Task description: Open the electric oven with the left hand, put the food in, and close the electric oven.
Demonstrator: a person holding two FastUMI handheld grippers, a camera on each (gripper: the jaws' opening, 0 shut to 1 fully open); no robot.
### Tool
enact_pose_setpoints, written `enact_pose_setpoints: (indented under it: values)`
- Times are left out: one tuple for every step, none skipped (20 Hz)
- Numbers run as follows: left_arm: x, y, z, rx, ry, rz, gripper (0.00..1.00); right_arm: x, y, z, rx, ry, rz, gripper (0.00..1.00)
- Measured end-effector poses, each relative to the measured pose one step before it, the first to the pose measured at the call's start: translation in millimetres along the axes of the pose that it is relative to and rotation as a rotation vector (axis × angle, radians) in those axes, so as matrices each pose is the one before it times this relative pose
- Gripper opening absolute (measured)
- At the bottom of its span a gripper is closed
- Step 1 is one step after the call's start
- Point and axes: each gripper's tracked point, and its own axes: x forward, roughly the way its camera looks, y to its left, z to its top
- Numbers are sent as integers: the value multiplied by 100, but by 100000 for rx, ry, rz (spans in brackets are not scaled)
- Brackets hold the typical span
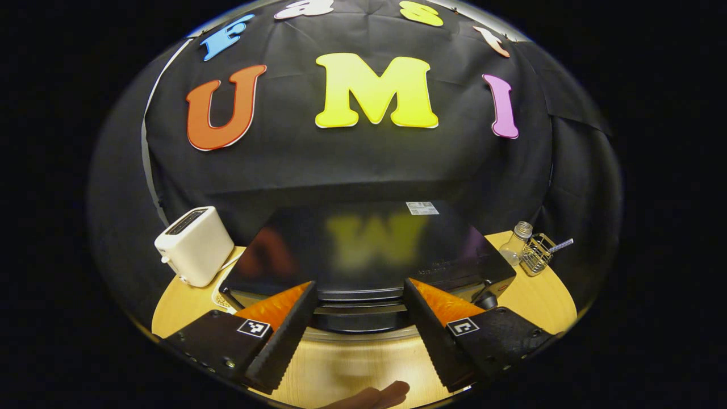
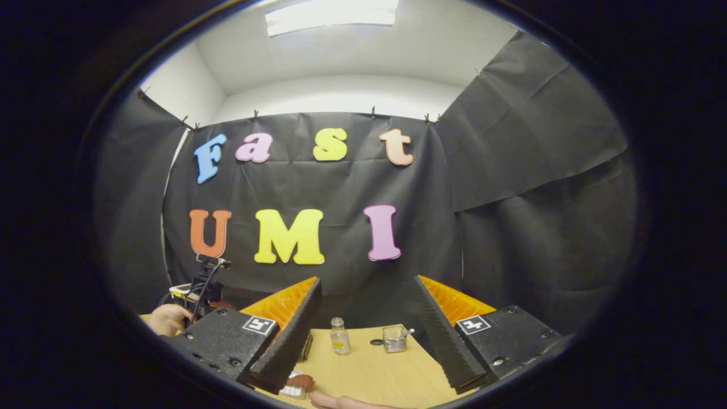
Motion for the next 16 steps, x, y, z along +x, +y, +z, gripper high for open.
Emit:
enact_pose_setpoints:
  values:
    - [-159, 2, -11, 129, -62, 56, 97, -316, -138, -17, -545, 231, -571, 100]
    - [-302, -44, -177, 320, -16, 147, 97, -332, -71, -69, -593, 584, -331, 100]
    - [-398, -61, -157, -84, 20, 159, 97, -325, 48, -280, -671, 823, 153, 100]
    - [-496, -20, -264, 189, -176, -67, 97, -337, 99, -27, -348, 624, 395, 100]
    - [-478, -75, -391, 10, -114, -246, 97, -268, 115, -85, -77, 433, 418, 100]
    - [-552, -79, -438, 2, 48, -316, 97, -219, 146, -18, -88, 477, 432, 100]
    - [-425, -208, -403, -48, 74, -389, 97, -137, 56, -233, -97, 573, 249, 100]
    - [-632, -19, -586, 49, 166, -317, 97, -142, 31, -139, -21, 391, -11, 100]
    - [-353, -30, -698, -227, 699, -136, 97, -4, 149, -90, 38, 371, -5, 100]
    - [-189, -33, -772, -24, 1133, -176, 97, -63, 137, -109, 64, 441, 258, 100]
    - [-139, -98, -1207, 364, 1963, -607, 97, 43, 253, -160, 21, 348, 463, 100]
    - [46, 83, -1237, -659, 2015, -101, 97, 40, 164, -147, -126, 551, 207, 100]
    - [-23, -3, -1100, -831, 1295, 324, 97, 103, -8, -299, -17, 542, -80, 100]
    - [37, 32, -1236, 346, 1281, 72, 97, 73, 27, -294, -132, 745, -11, 100]
    - [-21, -116, -1255, -443, 1901, -412, 97, 168, 79, -327, -94, 809, 136, 100]
    - [-285, -106, -1242, -136, 1869, -230, 97, 44, 180, -330, -149, 854, 297, 100]
